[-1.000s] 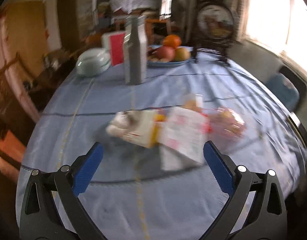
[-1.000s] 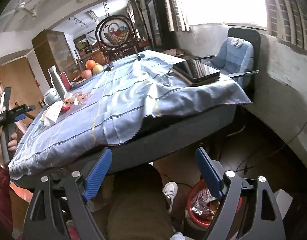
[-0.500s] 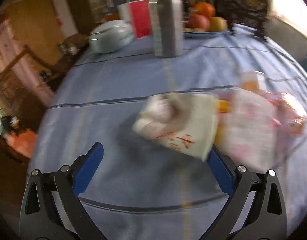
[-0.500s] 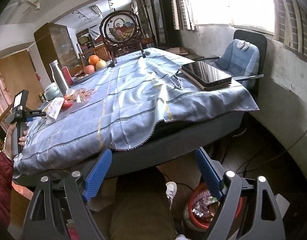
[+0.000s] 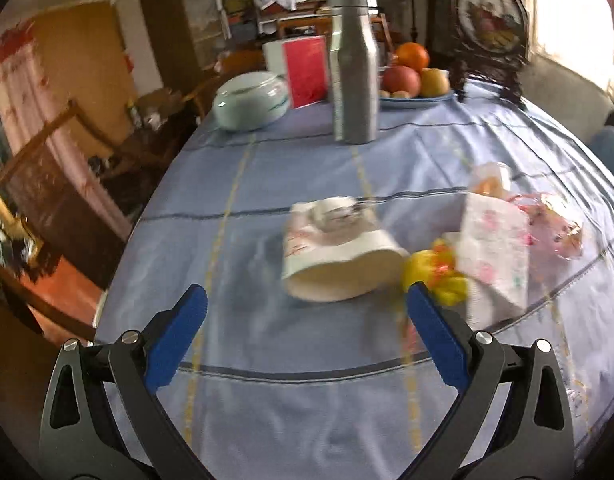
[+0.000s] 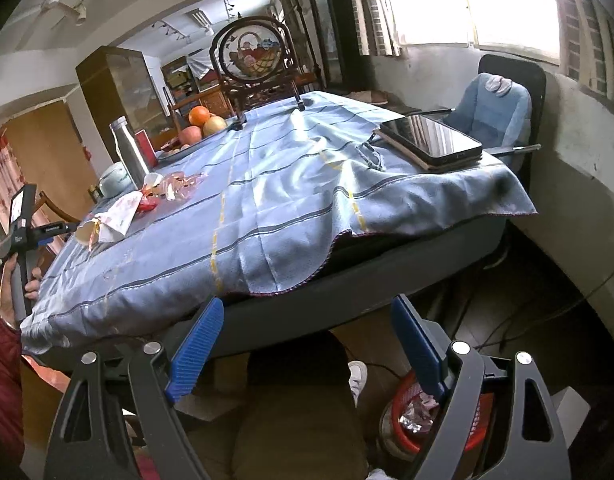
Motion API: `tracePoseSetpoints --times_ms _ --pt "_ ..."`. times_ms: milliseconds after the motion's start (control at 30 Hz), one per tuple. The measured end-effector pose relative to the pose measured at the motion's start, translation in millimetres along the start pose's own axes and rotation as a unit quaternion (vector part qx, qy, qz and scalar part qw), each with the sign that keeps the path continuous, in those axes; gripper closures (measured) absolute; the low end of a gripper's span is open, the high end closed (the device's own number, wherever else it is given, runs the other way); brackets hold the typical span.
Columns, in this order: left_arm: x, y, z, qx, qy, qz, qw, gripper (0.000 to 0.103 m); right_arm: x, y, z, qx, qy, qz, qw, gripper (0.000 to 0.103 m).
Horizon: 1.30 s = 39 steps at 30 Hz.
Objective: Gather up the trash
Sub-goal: 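Grasp the white paper cup with the left tool, then grasp the white tissue with the right tool while the left tool holds the cup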
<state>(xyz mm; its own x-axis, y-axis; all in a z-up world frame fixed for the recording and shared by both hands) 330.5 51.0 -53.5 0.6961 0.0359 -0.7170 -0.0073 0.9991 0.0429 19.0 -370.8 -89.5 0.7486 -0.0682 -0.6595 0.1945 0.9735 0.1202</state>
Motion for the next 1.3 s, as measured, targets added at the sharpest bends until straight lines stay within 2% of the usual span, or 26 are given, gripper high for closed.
tracePoseSetpoints --times_ms 167,333,500,600,700,733,767,900,1133,1200,1300 --pt "18.7 -7.3 23.3 -0.03 0.016 -0.005 0.9994 0.007 -3.7 -6.7 0.5 0.009 -0.004 -0.002 1.0 0.019" --pt "58.2 -3.5 45.4 -0.077 0.067 -0.017 0.9947 0.007 -0.8 -4.0 0.5 0.006 0.001 0.0 1.0 0.019" --pt "86.3 -7.4 42.6 -0.059 0.086 0.02 0.9943 0.007 3.5 5.0 10.7 -0.003 0.001 0.01 1.0 0.019" --pt "96.7 -0.9 36.4 -0.065 0.092 0.014 0.9936 0.007 9.5 23.8 25.6 -0.023 -0.002 0.027 0.999 0.019" --pt "105.3 13.3 28.6 -0.089 0.084 -0.017 0.9924 0.007 16.5 47.0 37.8 -0.05 -0.002 0.042 0.998 0.019" --pt "107.3 18.9 28.0 -0.099 0.087 -0.02 0.9911 0.012 21.7 59.4 43.6 -0.063 0.0 0.052 0.997 0.019" --pt "105.5 26.4 31.0 -0.116 0.085 -0.027 0.9892 0.031 27.2 70.7 48.5 -0.074 0.003 0.063 0.995 0.019" --pt "90.8 46.2 40.0 -0.168 0.059 -0.092 0.9798 0.032 51.8 116.3 70.2 -0.113 0.008 0.106 0.988 0.019" --pt "73.3 53.0 44.7 -0.19 0.043 -0.157 0.9682 0.032 98.5 180.1 104.1 -0.15 0.03 0.159 0.975 0.019" --pt "69.0 53.0 45.8 -0.194 0.039 -0.165 0.9664 0.032 111.0 190.6 111.5 -0.158 0.034 0.159 0.974 0.019" --pt "60.8 50.9 44.8 -0.189 0.027 -0.171 0.9665 0.032 138.9 201.1 126.6 -0.168 0.045 0.134 0.976 0.019"
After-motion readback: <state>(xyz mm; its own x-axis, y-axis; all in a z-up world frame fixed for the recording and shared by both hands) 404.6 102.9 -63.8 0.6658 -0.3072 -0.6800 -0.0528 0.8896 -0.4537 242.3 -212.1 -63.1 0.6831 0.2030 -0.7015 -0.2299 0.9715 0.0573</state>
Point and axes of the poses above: each gripper's, at about its wrist camera, not at the fingertips, and x roughly the way its jaws point, y to its left, z to its top, the point moved 1 cm from there along x, roughly the way its jaws point, and after that the axes turned 9 degrees about -x, right-handed, at the moved point
